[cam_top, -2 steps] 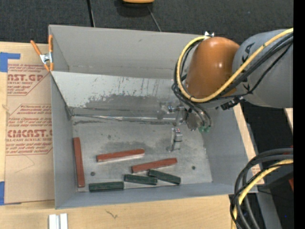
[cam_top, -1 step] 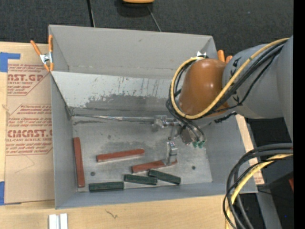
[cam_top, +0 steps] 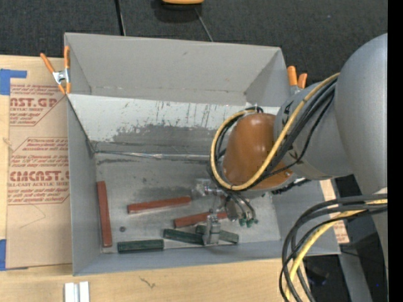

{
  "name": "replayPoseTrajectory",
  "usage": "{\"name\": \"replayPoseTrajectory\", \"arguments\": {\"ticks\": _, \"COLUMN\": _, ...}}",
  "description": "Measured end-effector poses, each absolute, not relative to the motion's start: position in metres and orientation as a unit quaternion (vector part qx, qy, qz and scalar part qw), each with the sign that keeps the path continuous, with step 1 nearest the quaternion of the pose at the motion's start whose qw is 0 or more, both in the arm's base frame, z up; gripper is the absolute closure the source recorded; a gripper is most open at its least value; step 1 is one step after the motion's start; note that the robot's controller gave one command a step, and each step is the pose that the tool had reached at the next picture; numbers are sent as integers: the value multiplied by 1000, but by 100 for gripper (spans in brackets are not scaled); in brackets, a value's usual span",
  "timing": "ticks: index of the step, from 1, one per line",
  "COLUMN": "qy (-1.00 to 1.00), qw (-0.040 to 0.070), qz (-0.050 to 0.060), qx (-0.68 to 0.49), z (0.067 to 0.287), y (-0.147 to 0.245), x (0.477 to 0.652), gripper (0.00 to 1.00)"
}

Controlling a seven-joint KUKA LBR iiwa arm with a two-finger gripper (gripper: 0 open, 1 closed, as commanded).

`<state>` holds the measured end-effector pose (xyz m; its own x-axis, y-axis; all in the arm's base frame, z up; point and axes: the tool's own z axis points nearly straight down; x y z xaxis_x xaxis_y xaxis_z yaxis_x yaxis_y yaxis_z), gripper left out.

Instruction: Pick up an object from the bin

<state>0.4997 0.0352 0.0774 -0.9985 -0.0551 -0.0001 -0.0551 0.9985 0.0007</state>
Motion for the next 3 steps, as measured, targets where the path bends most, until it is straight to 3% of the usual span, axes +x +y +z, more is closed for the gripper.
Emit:
{"name": "replayPoseTrajectory", "arguments": {"ticks": 1, "qy": 998, "qw": 1, "qz": 0, "qx": -57, "z": 85, "y": 76, "x": 536, "gripper": 100}}
{"name": "replayPoseTrajectory", "arguments": {"ticks": 2, "qy": 998, "qw": 1, "qz": 0, "qx": -57, "z": 85, "y": 76, "x": 536, "gripper": 100}}
{"name": "replayPoseTrajectory", "arguments": {"ticks": 3, "qy": 999, "qw": 1, "qz": 0, "qx": -37, "z": 228, "y": 51, "x": 529, "gripper": 100}}
